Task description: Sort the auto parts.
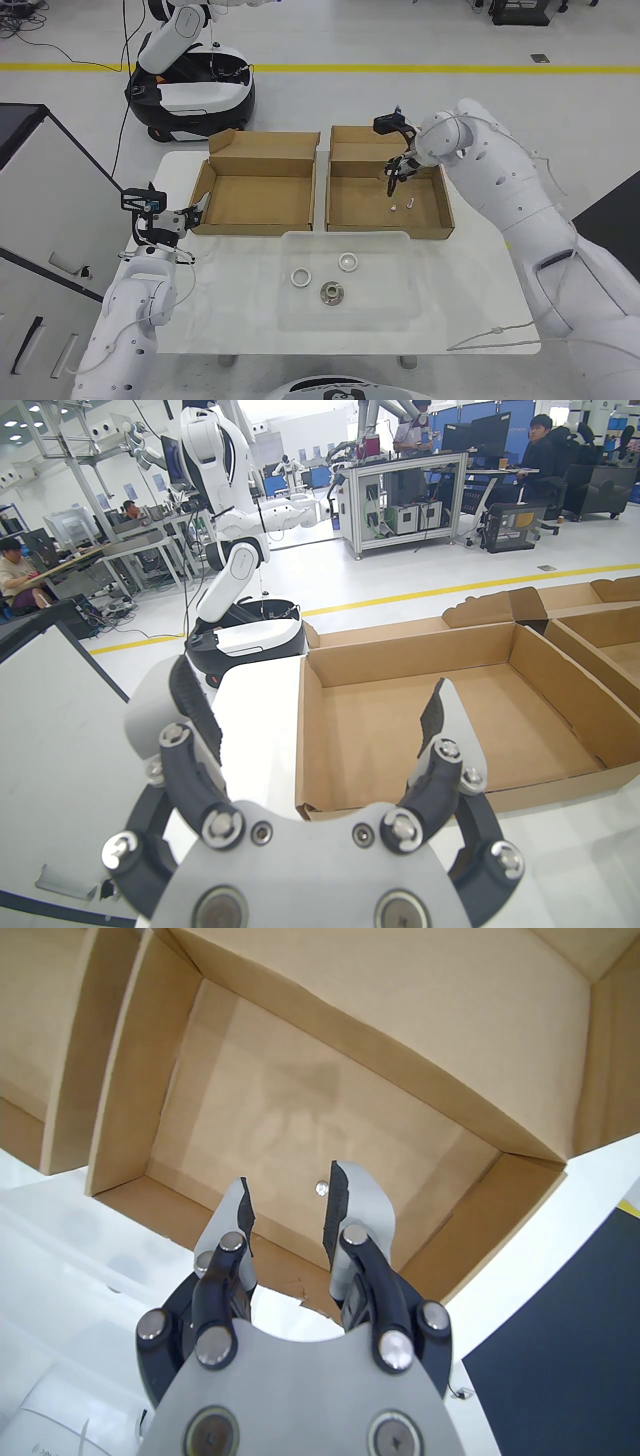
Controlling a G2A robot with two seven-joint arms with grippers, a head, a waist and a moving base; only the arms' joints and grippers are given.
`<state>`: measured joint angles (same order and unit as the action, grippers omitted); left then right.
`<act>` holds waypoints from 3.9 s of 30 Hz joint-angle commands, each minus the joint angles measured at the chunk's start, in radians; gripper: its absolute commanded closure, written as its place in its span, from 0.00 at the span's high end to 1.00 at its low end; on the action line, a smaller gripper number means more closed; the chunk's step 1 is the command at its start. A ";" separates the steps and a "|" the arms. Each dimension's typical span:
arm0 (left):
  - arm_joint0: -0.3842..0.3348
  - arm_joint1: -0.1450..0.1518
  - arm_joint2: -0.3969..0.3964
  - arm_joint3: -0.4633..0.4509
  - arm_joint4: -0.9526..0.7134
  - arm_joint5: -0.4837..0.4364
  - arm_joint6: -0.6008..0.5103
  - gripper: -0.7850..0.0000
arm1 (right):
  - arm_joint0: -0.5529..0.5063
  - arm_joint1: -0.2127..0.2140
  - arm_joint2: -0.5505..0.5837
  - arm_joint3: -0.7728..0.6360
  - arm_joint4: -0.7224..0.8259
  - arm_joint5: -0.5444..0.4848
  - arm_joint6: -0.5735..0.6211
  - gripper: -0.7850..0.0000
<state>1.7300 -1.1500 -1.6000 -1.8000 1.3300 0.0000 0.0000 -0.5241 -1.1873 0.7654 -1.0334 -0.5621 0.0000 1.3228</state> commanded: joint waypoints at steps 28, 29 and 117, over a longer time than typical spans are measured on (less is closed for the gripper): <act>0.000 0.000 0.000 0.000 0.000 0.000 0.000 1.00 | -0.335 0.151 0.597 -0.552 0.605 0.069 0.182 1.00; 0.000 0.000 0.000 0.000 0.000 0.000 0.000 1.00 | -0.344 0.155 0.614 -0.556 0.622 0.071 0.189 1.00; -0.094 0.041 0.118 -0.524 0.163 -0.647 -0.522 1.00 | -0.641 0.271 0.986 -0.554 1.169 0.049 0.213 1.00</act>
<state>1.6467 -1.1098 -1.4998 -2.3224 1.4974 -0.6332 -0.5054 -1.1656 -0.9161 1.7514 -1.5875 0.6072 0.0486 1.5359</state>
